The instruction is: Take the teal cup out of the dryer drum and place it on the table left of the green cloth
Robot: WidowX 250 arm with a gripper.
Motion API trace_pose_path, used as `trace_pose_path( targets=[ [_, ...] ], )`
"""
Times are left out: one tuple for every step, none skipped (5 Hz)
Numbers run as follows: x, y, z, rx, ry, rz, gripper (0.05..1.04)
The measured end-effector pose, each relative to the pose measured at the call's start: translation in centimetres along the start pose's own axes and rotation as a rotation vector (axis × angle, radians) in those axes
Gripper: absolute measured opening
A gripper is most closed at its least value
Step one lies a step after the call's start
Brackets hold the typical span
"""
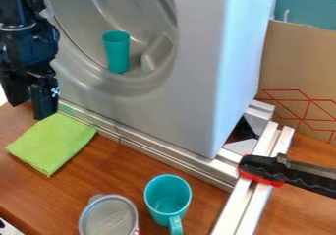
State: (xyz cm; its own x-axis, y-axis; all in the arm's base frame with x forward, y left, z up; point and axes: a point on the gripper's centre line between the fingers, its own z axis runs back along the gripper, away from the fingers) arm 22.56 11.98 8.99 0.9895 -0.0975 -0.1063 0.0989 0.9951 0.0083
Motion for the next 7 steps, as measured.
trace_pose_path(
  targets=[
    [-0.1,-0.1,-0.6,-0.011,0.018,0.0,1.0],
    [0.9,0.1,-0.3,0.03,-0.025,0.003,1.0],
    [2.9,0.5,1.8,0.129,-0.114,-0.012,1.0],
    [4.7,1.1,3.4,0.191,-0.201,0.003,1.0],
    [6.3,1.5,5.1,0.198,-0.268,0.009,1.0],
    [7.2,1.4,6.2,0.157,-0.327,0.016,1.0],
    [7.1,2.5,6.9,0.129,-0.365,0.086,1.0]
  ],
)
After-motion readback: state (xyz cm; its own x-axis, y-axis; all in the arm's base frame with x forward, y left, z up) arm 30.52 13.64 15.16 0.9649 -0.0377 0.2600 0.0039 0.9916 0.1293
